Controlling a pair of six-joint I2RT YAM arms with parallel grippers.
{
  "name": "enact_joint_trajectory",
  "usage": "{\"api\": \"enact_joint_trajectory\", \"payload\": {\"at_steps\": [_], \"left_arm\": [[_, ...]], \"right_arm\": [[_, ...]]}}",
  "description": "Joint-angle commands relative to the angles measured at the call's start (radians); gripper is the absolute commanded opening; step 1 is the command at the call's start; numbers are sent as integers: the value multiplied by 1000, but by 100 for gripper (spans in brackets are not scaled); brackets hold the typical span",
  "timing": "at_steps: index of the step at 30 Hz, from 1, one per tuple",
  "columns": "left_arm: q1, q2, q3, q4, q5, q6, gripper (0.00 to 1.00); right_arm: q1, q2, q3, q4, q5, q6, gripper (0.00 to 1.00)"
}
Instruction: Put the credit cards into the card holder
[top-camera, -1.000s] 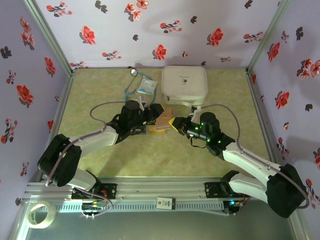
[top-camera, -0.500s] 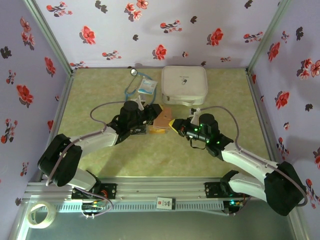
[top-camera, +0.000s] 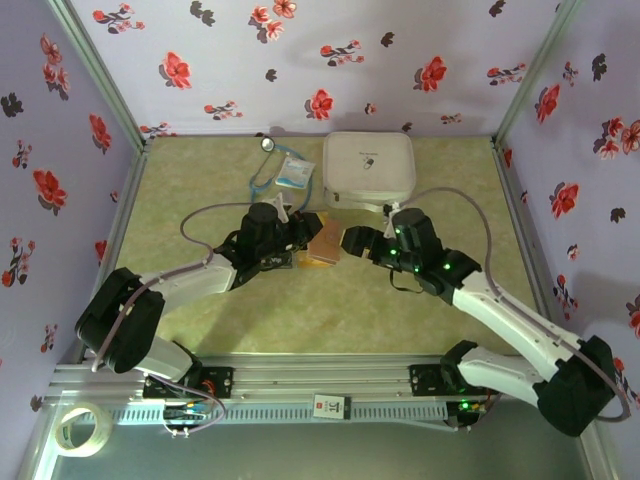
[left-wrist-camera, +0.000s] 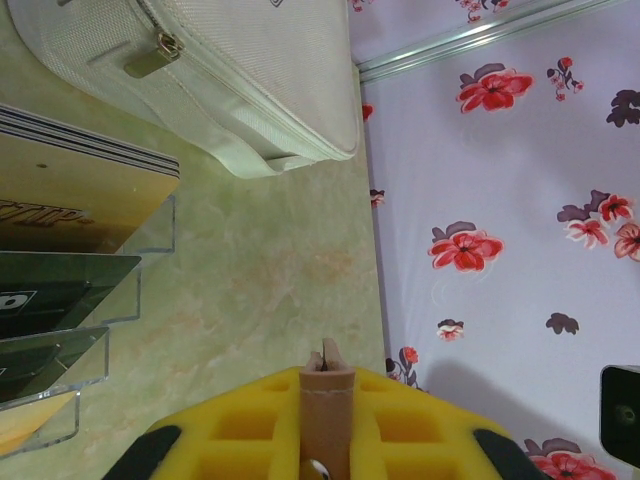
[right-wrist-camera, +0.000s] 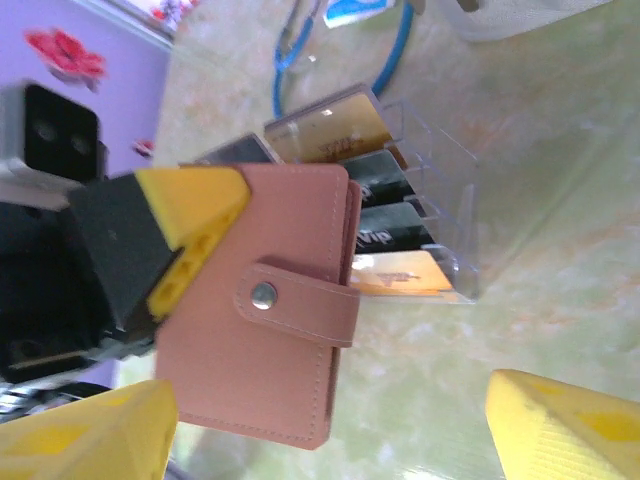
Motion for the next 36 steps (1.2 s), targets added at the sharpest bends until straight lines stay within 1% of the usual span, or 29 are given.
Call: {"api": "enact_joint_trajectory", "payload": {"at_steps": [1, 7, 12, 15, 18, 21, 23, 24, 26, 28, 30, 32, 34, 36], "left_arm": [[-7, 7, -3, 21, 14, -6, 5], [-9, 4, 4, 23, 13, -22, 5], [-12, 3, 3, 26, 13, -28, 5], [-12, 1, 3, 28, 12, -30, 5], [-14, 2, 1, 28, 11, -30, 4], [-14, 5, 2, 29, 11, -30, 4], [-14, 6, -1, 28, 11, -28, 4], [-14, 8, -1, 28, 11, -26, 4], [-14, 10, -2, 25, 12, -22, 4], [-14, 14, -2, 22, 12, -15, 4], [-15, 15, 0, 19, 12, -6, 4], [-14, 19, 7, 10, 19, 10, 4], [-15, 25, 14, 8, 32, 29, 4], [-14, 30, 19, 10, 40, 39, 4]], "right_arm": [[61, 69, 79, -115, 127, -122, 81], [117, 182, 161, -79, 166, -150, 81], [124, 239, 180, -40, 198, -146, 79], [124, 262, 175, -41, 260, -149, 76], [125, 263, 148, -55, 355, -140, 70], [123, 235, 96, -74, 459, -119, 63], [119, 204, 64, -112, 550, -88, 58], [114, 184, 39, -134, 580, -76, 57], [87, 138, -1, -178, 603, -45, 55], [55, 78, -44, -199, 578, -23, 55], [36, -1, -86, -183, 505, -16, 58], [13, -86, -123, -132, 349, -2, 63], [0, -143, -156, -44, 202, 27, 66], [-2, -169, -186, 64, 89, 62, 70]]}}
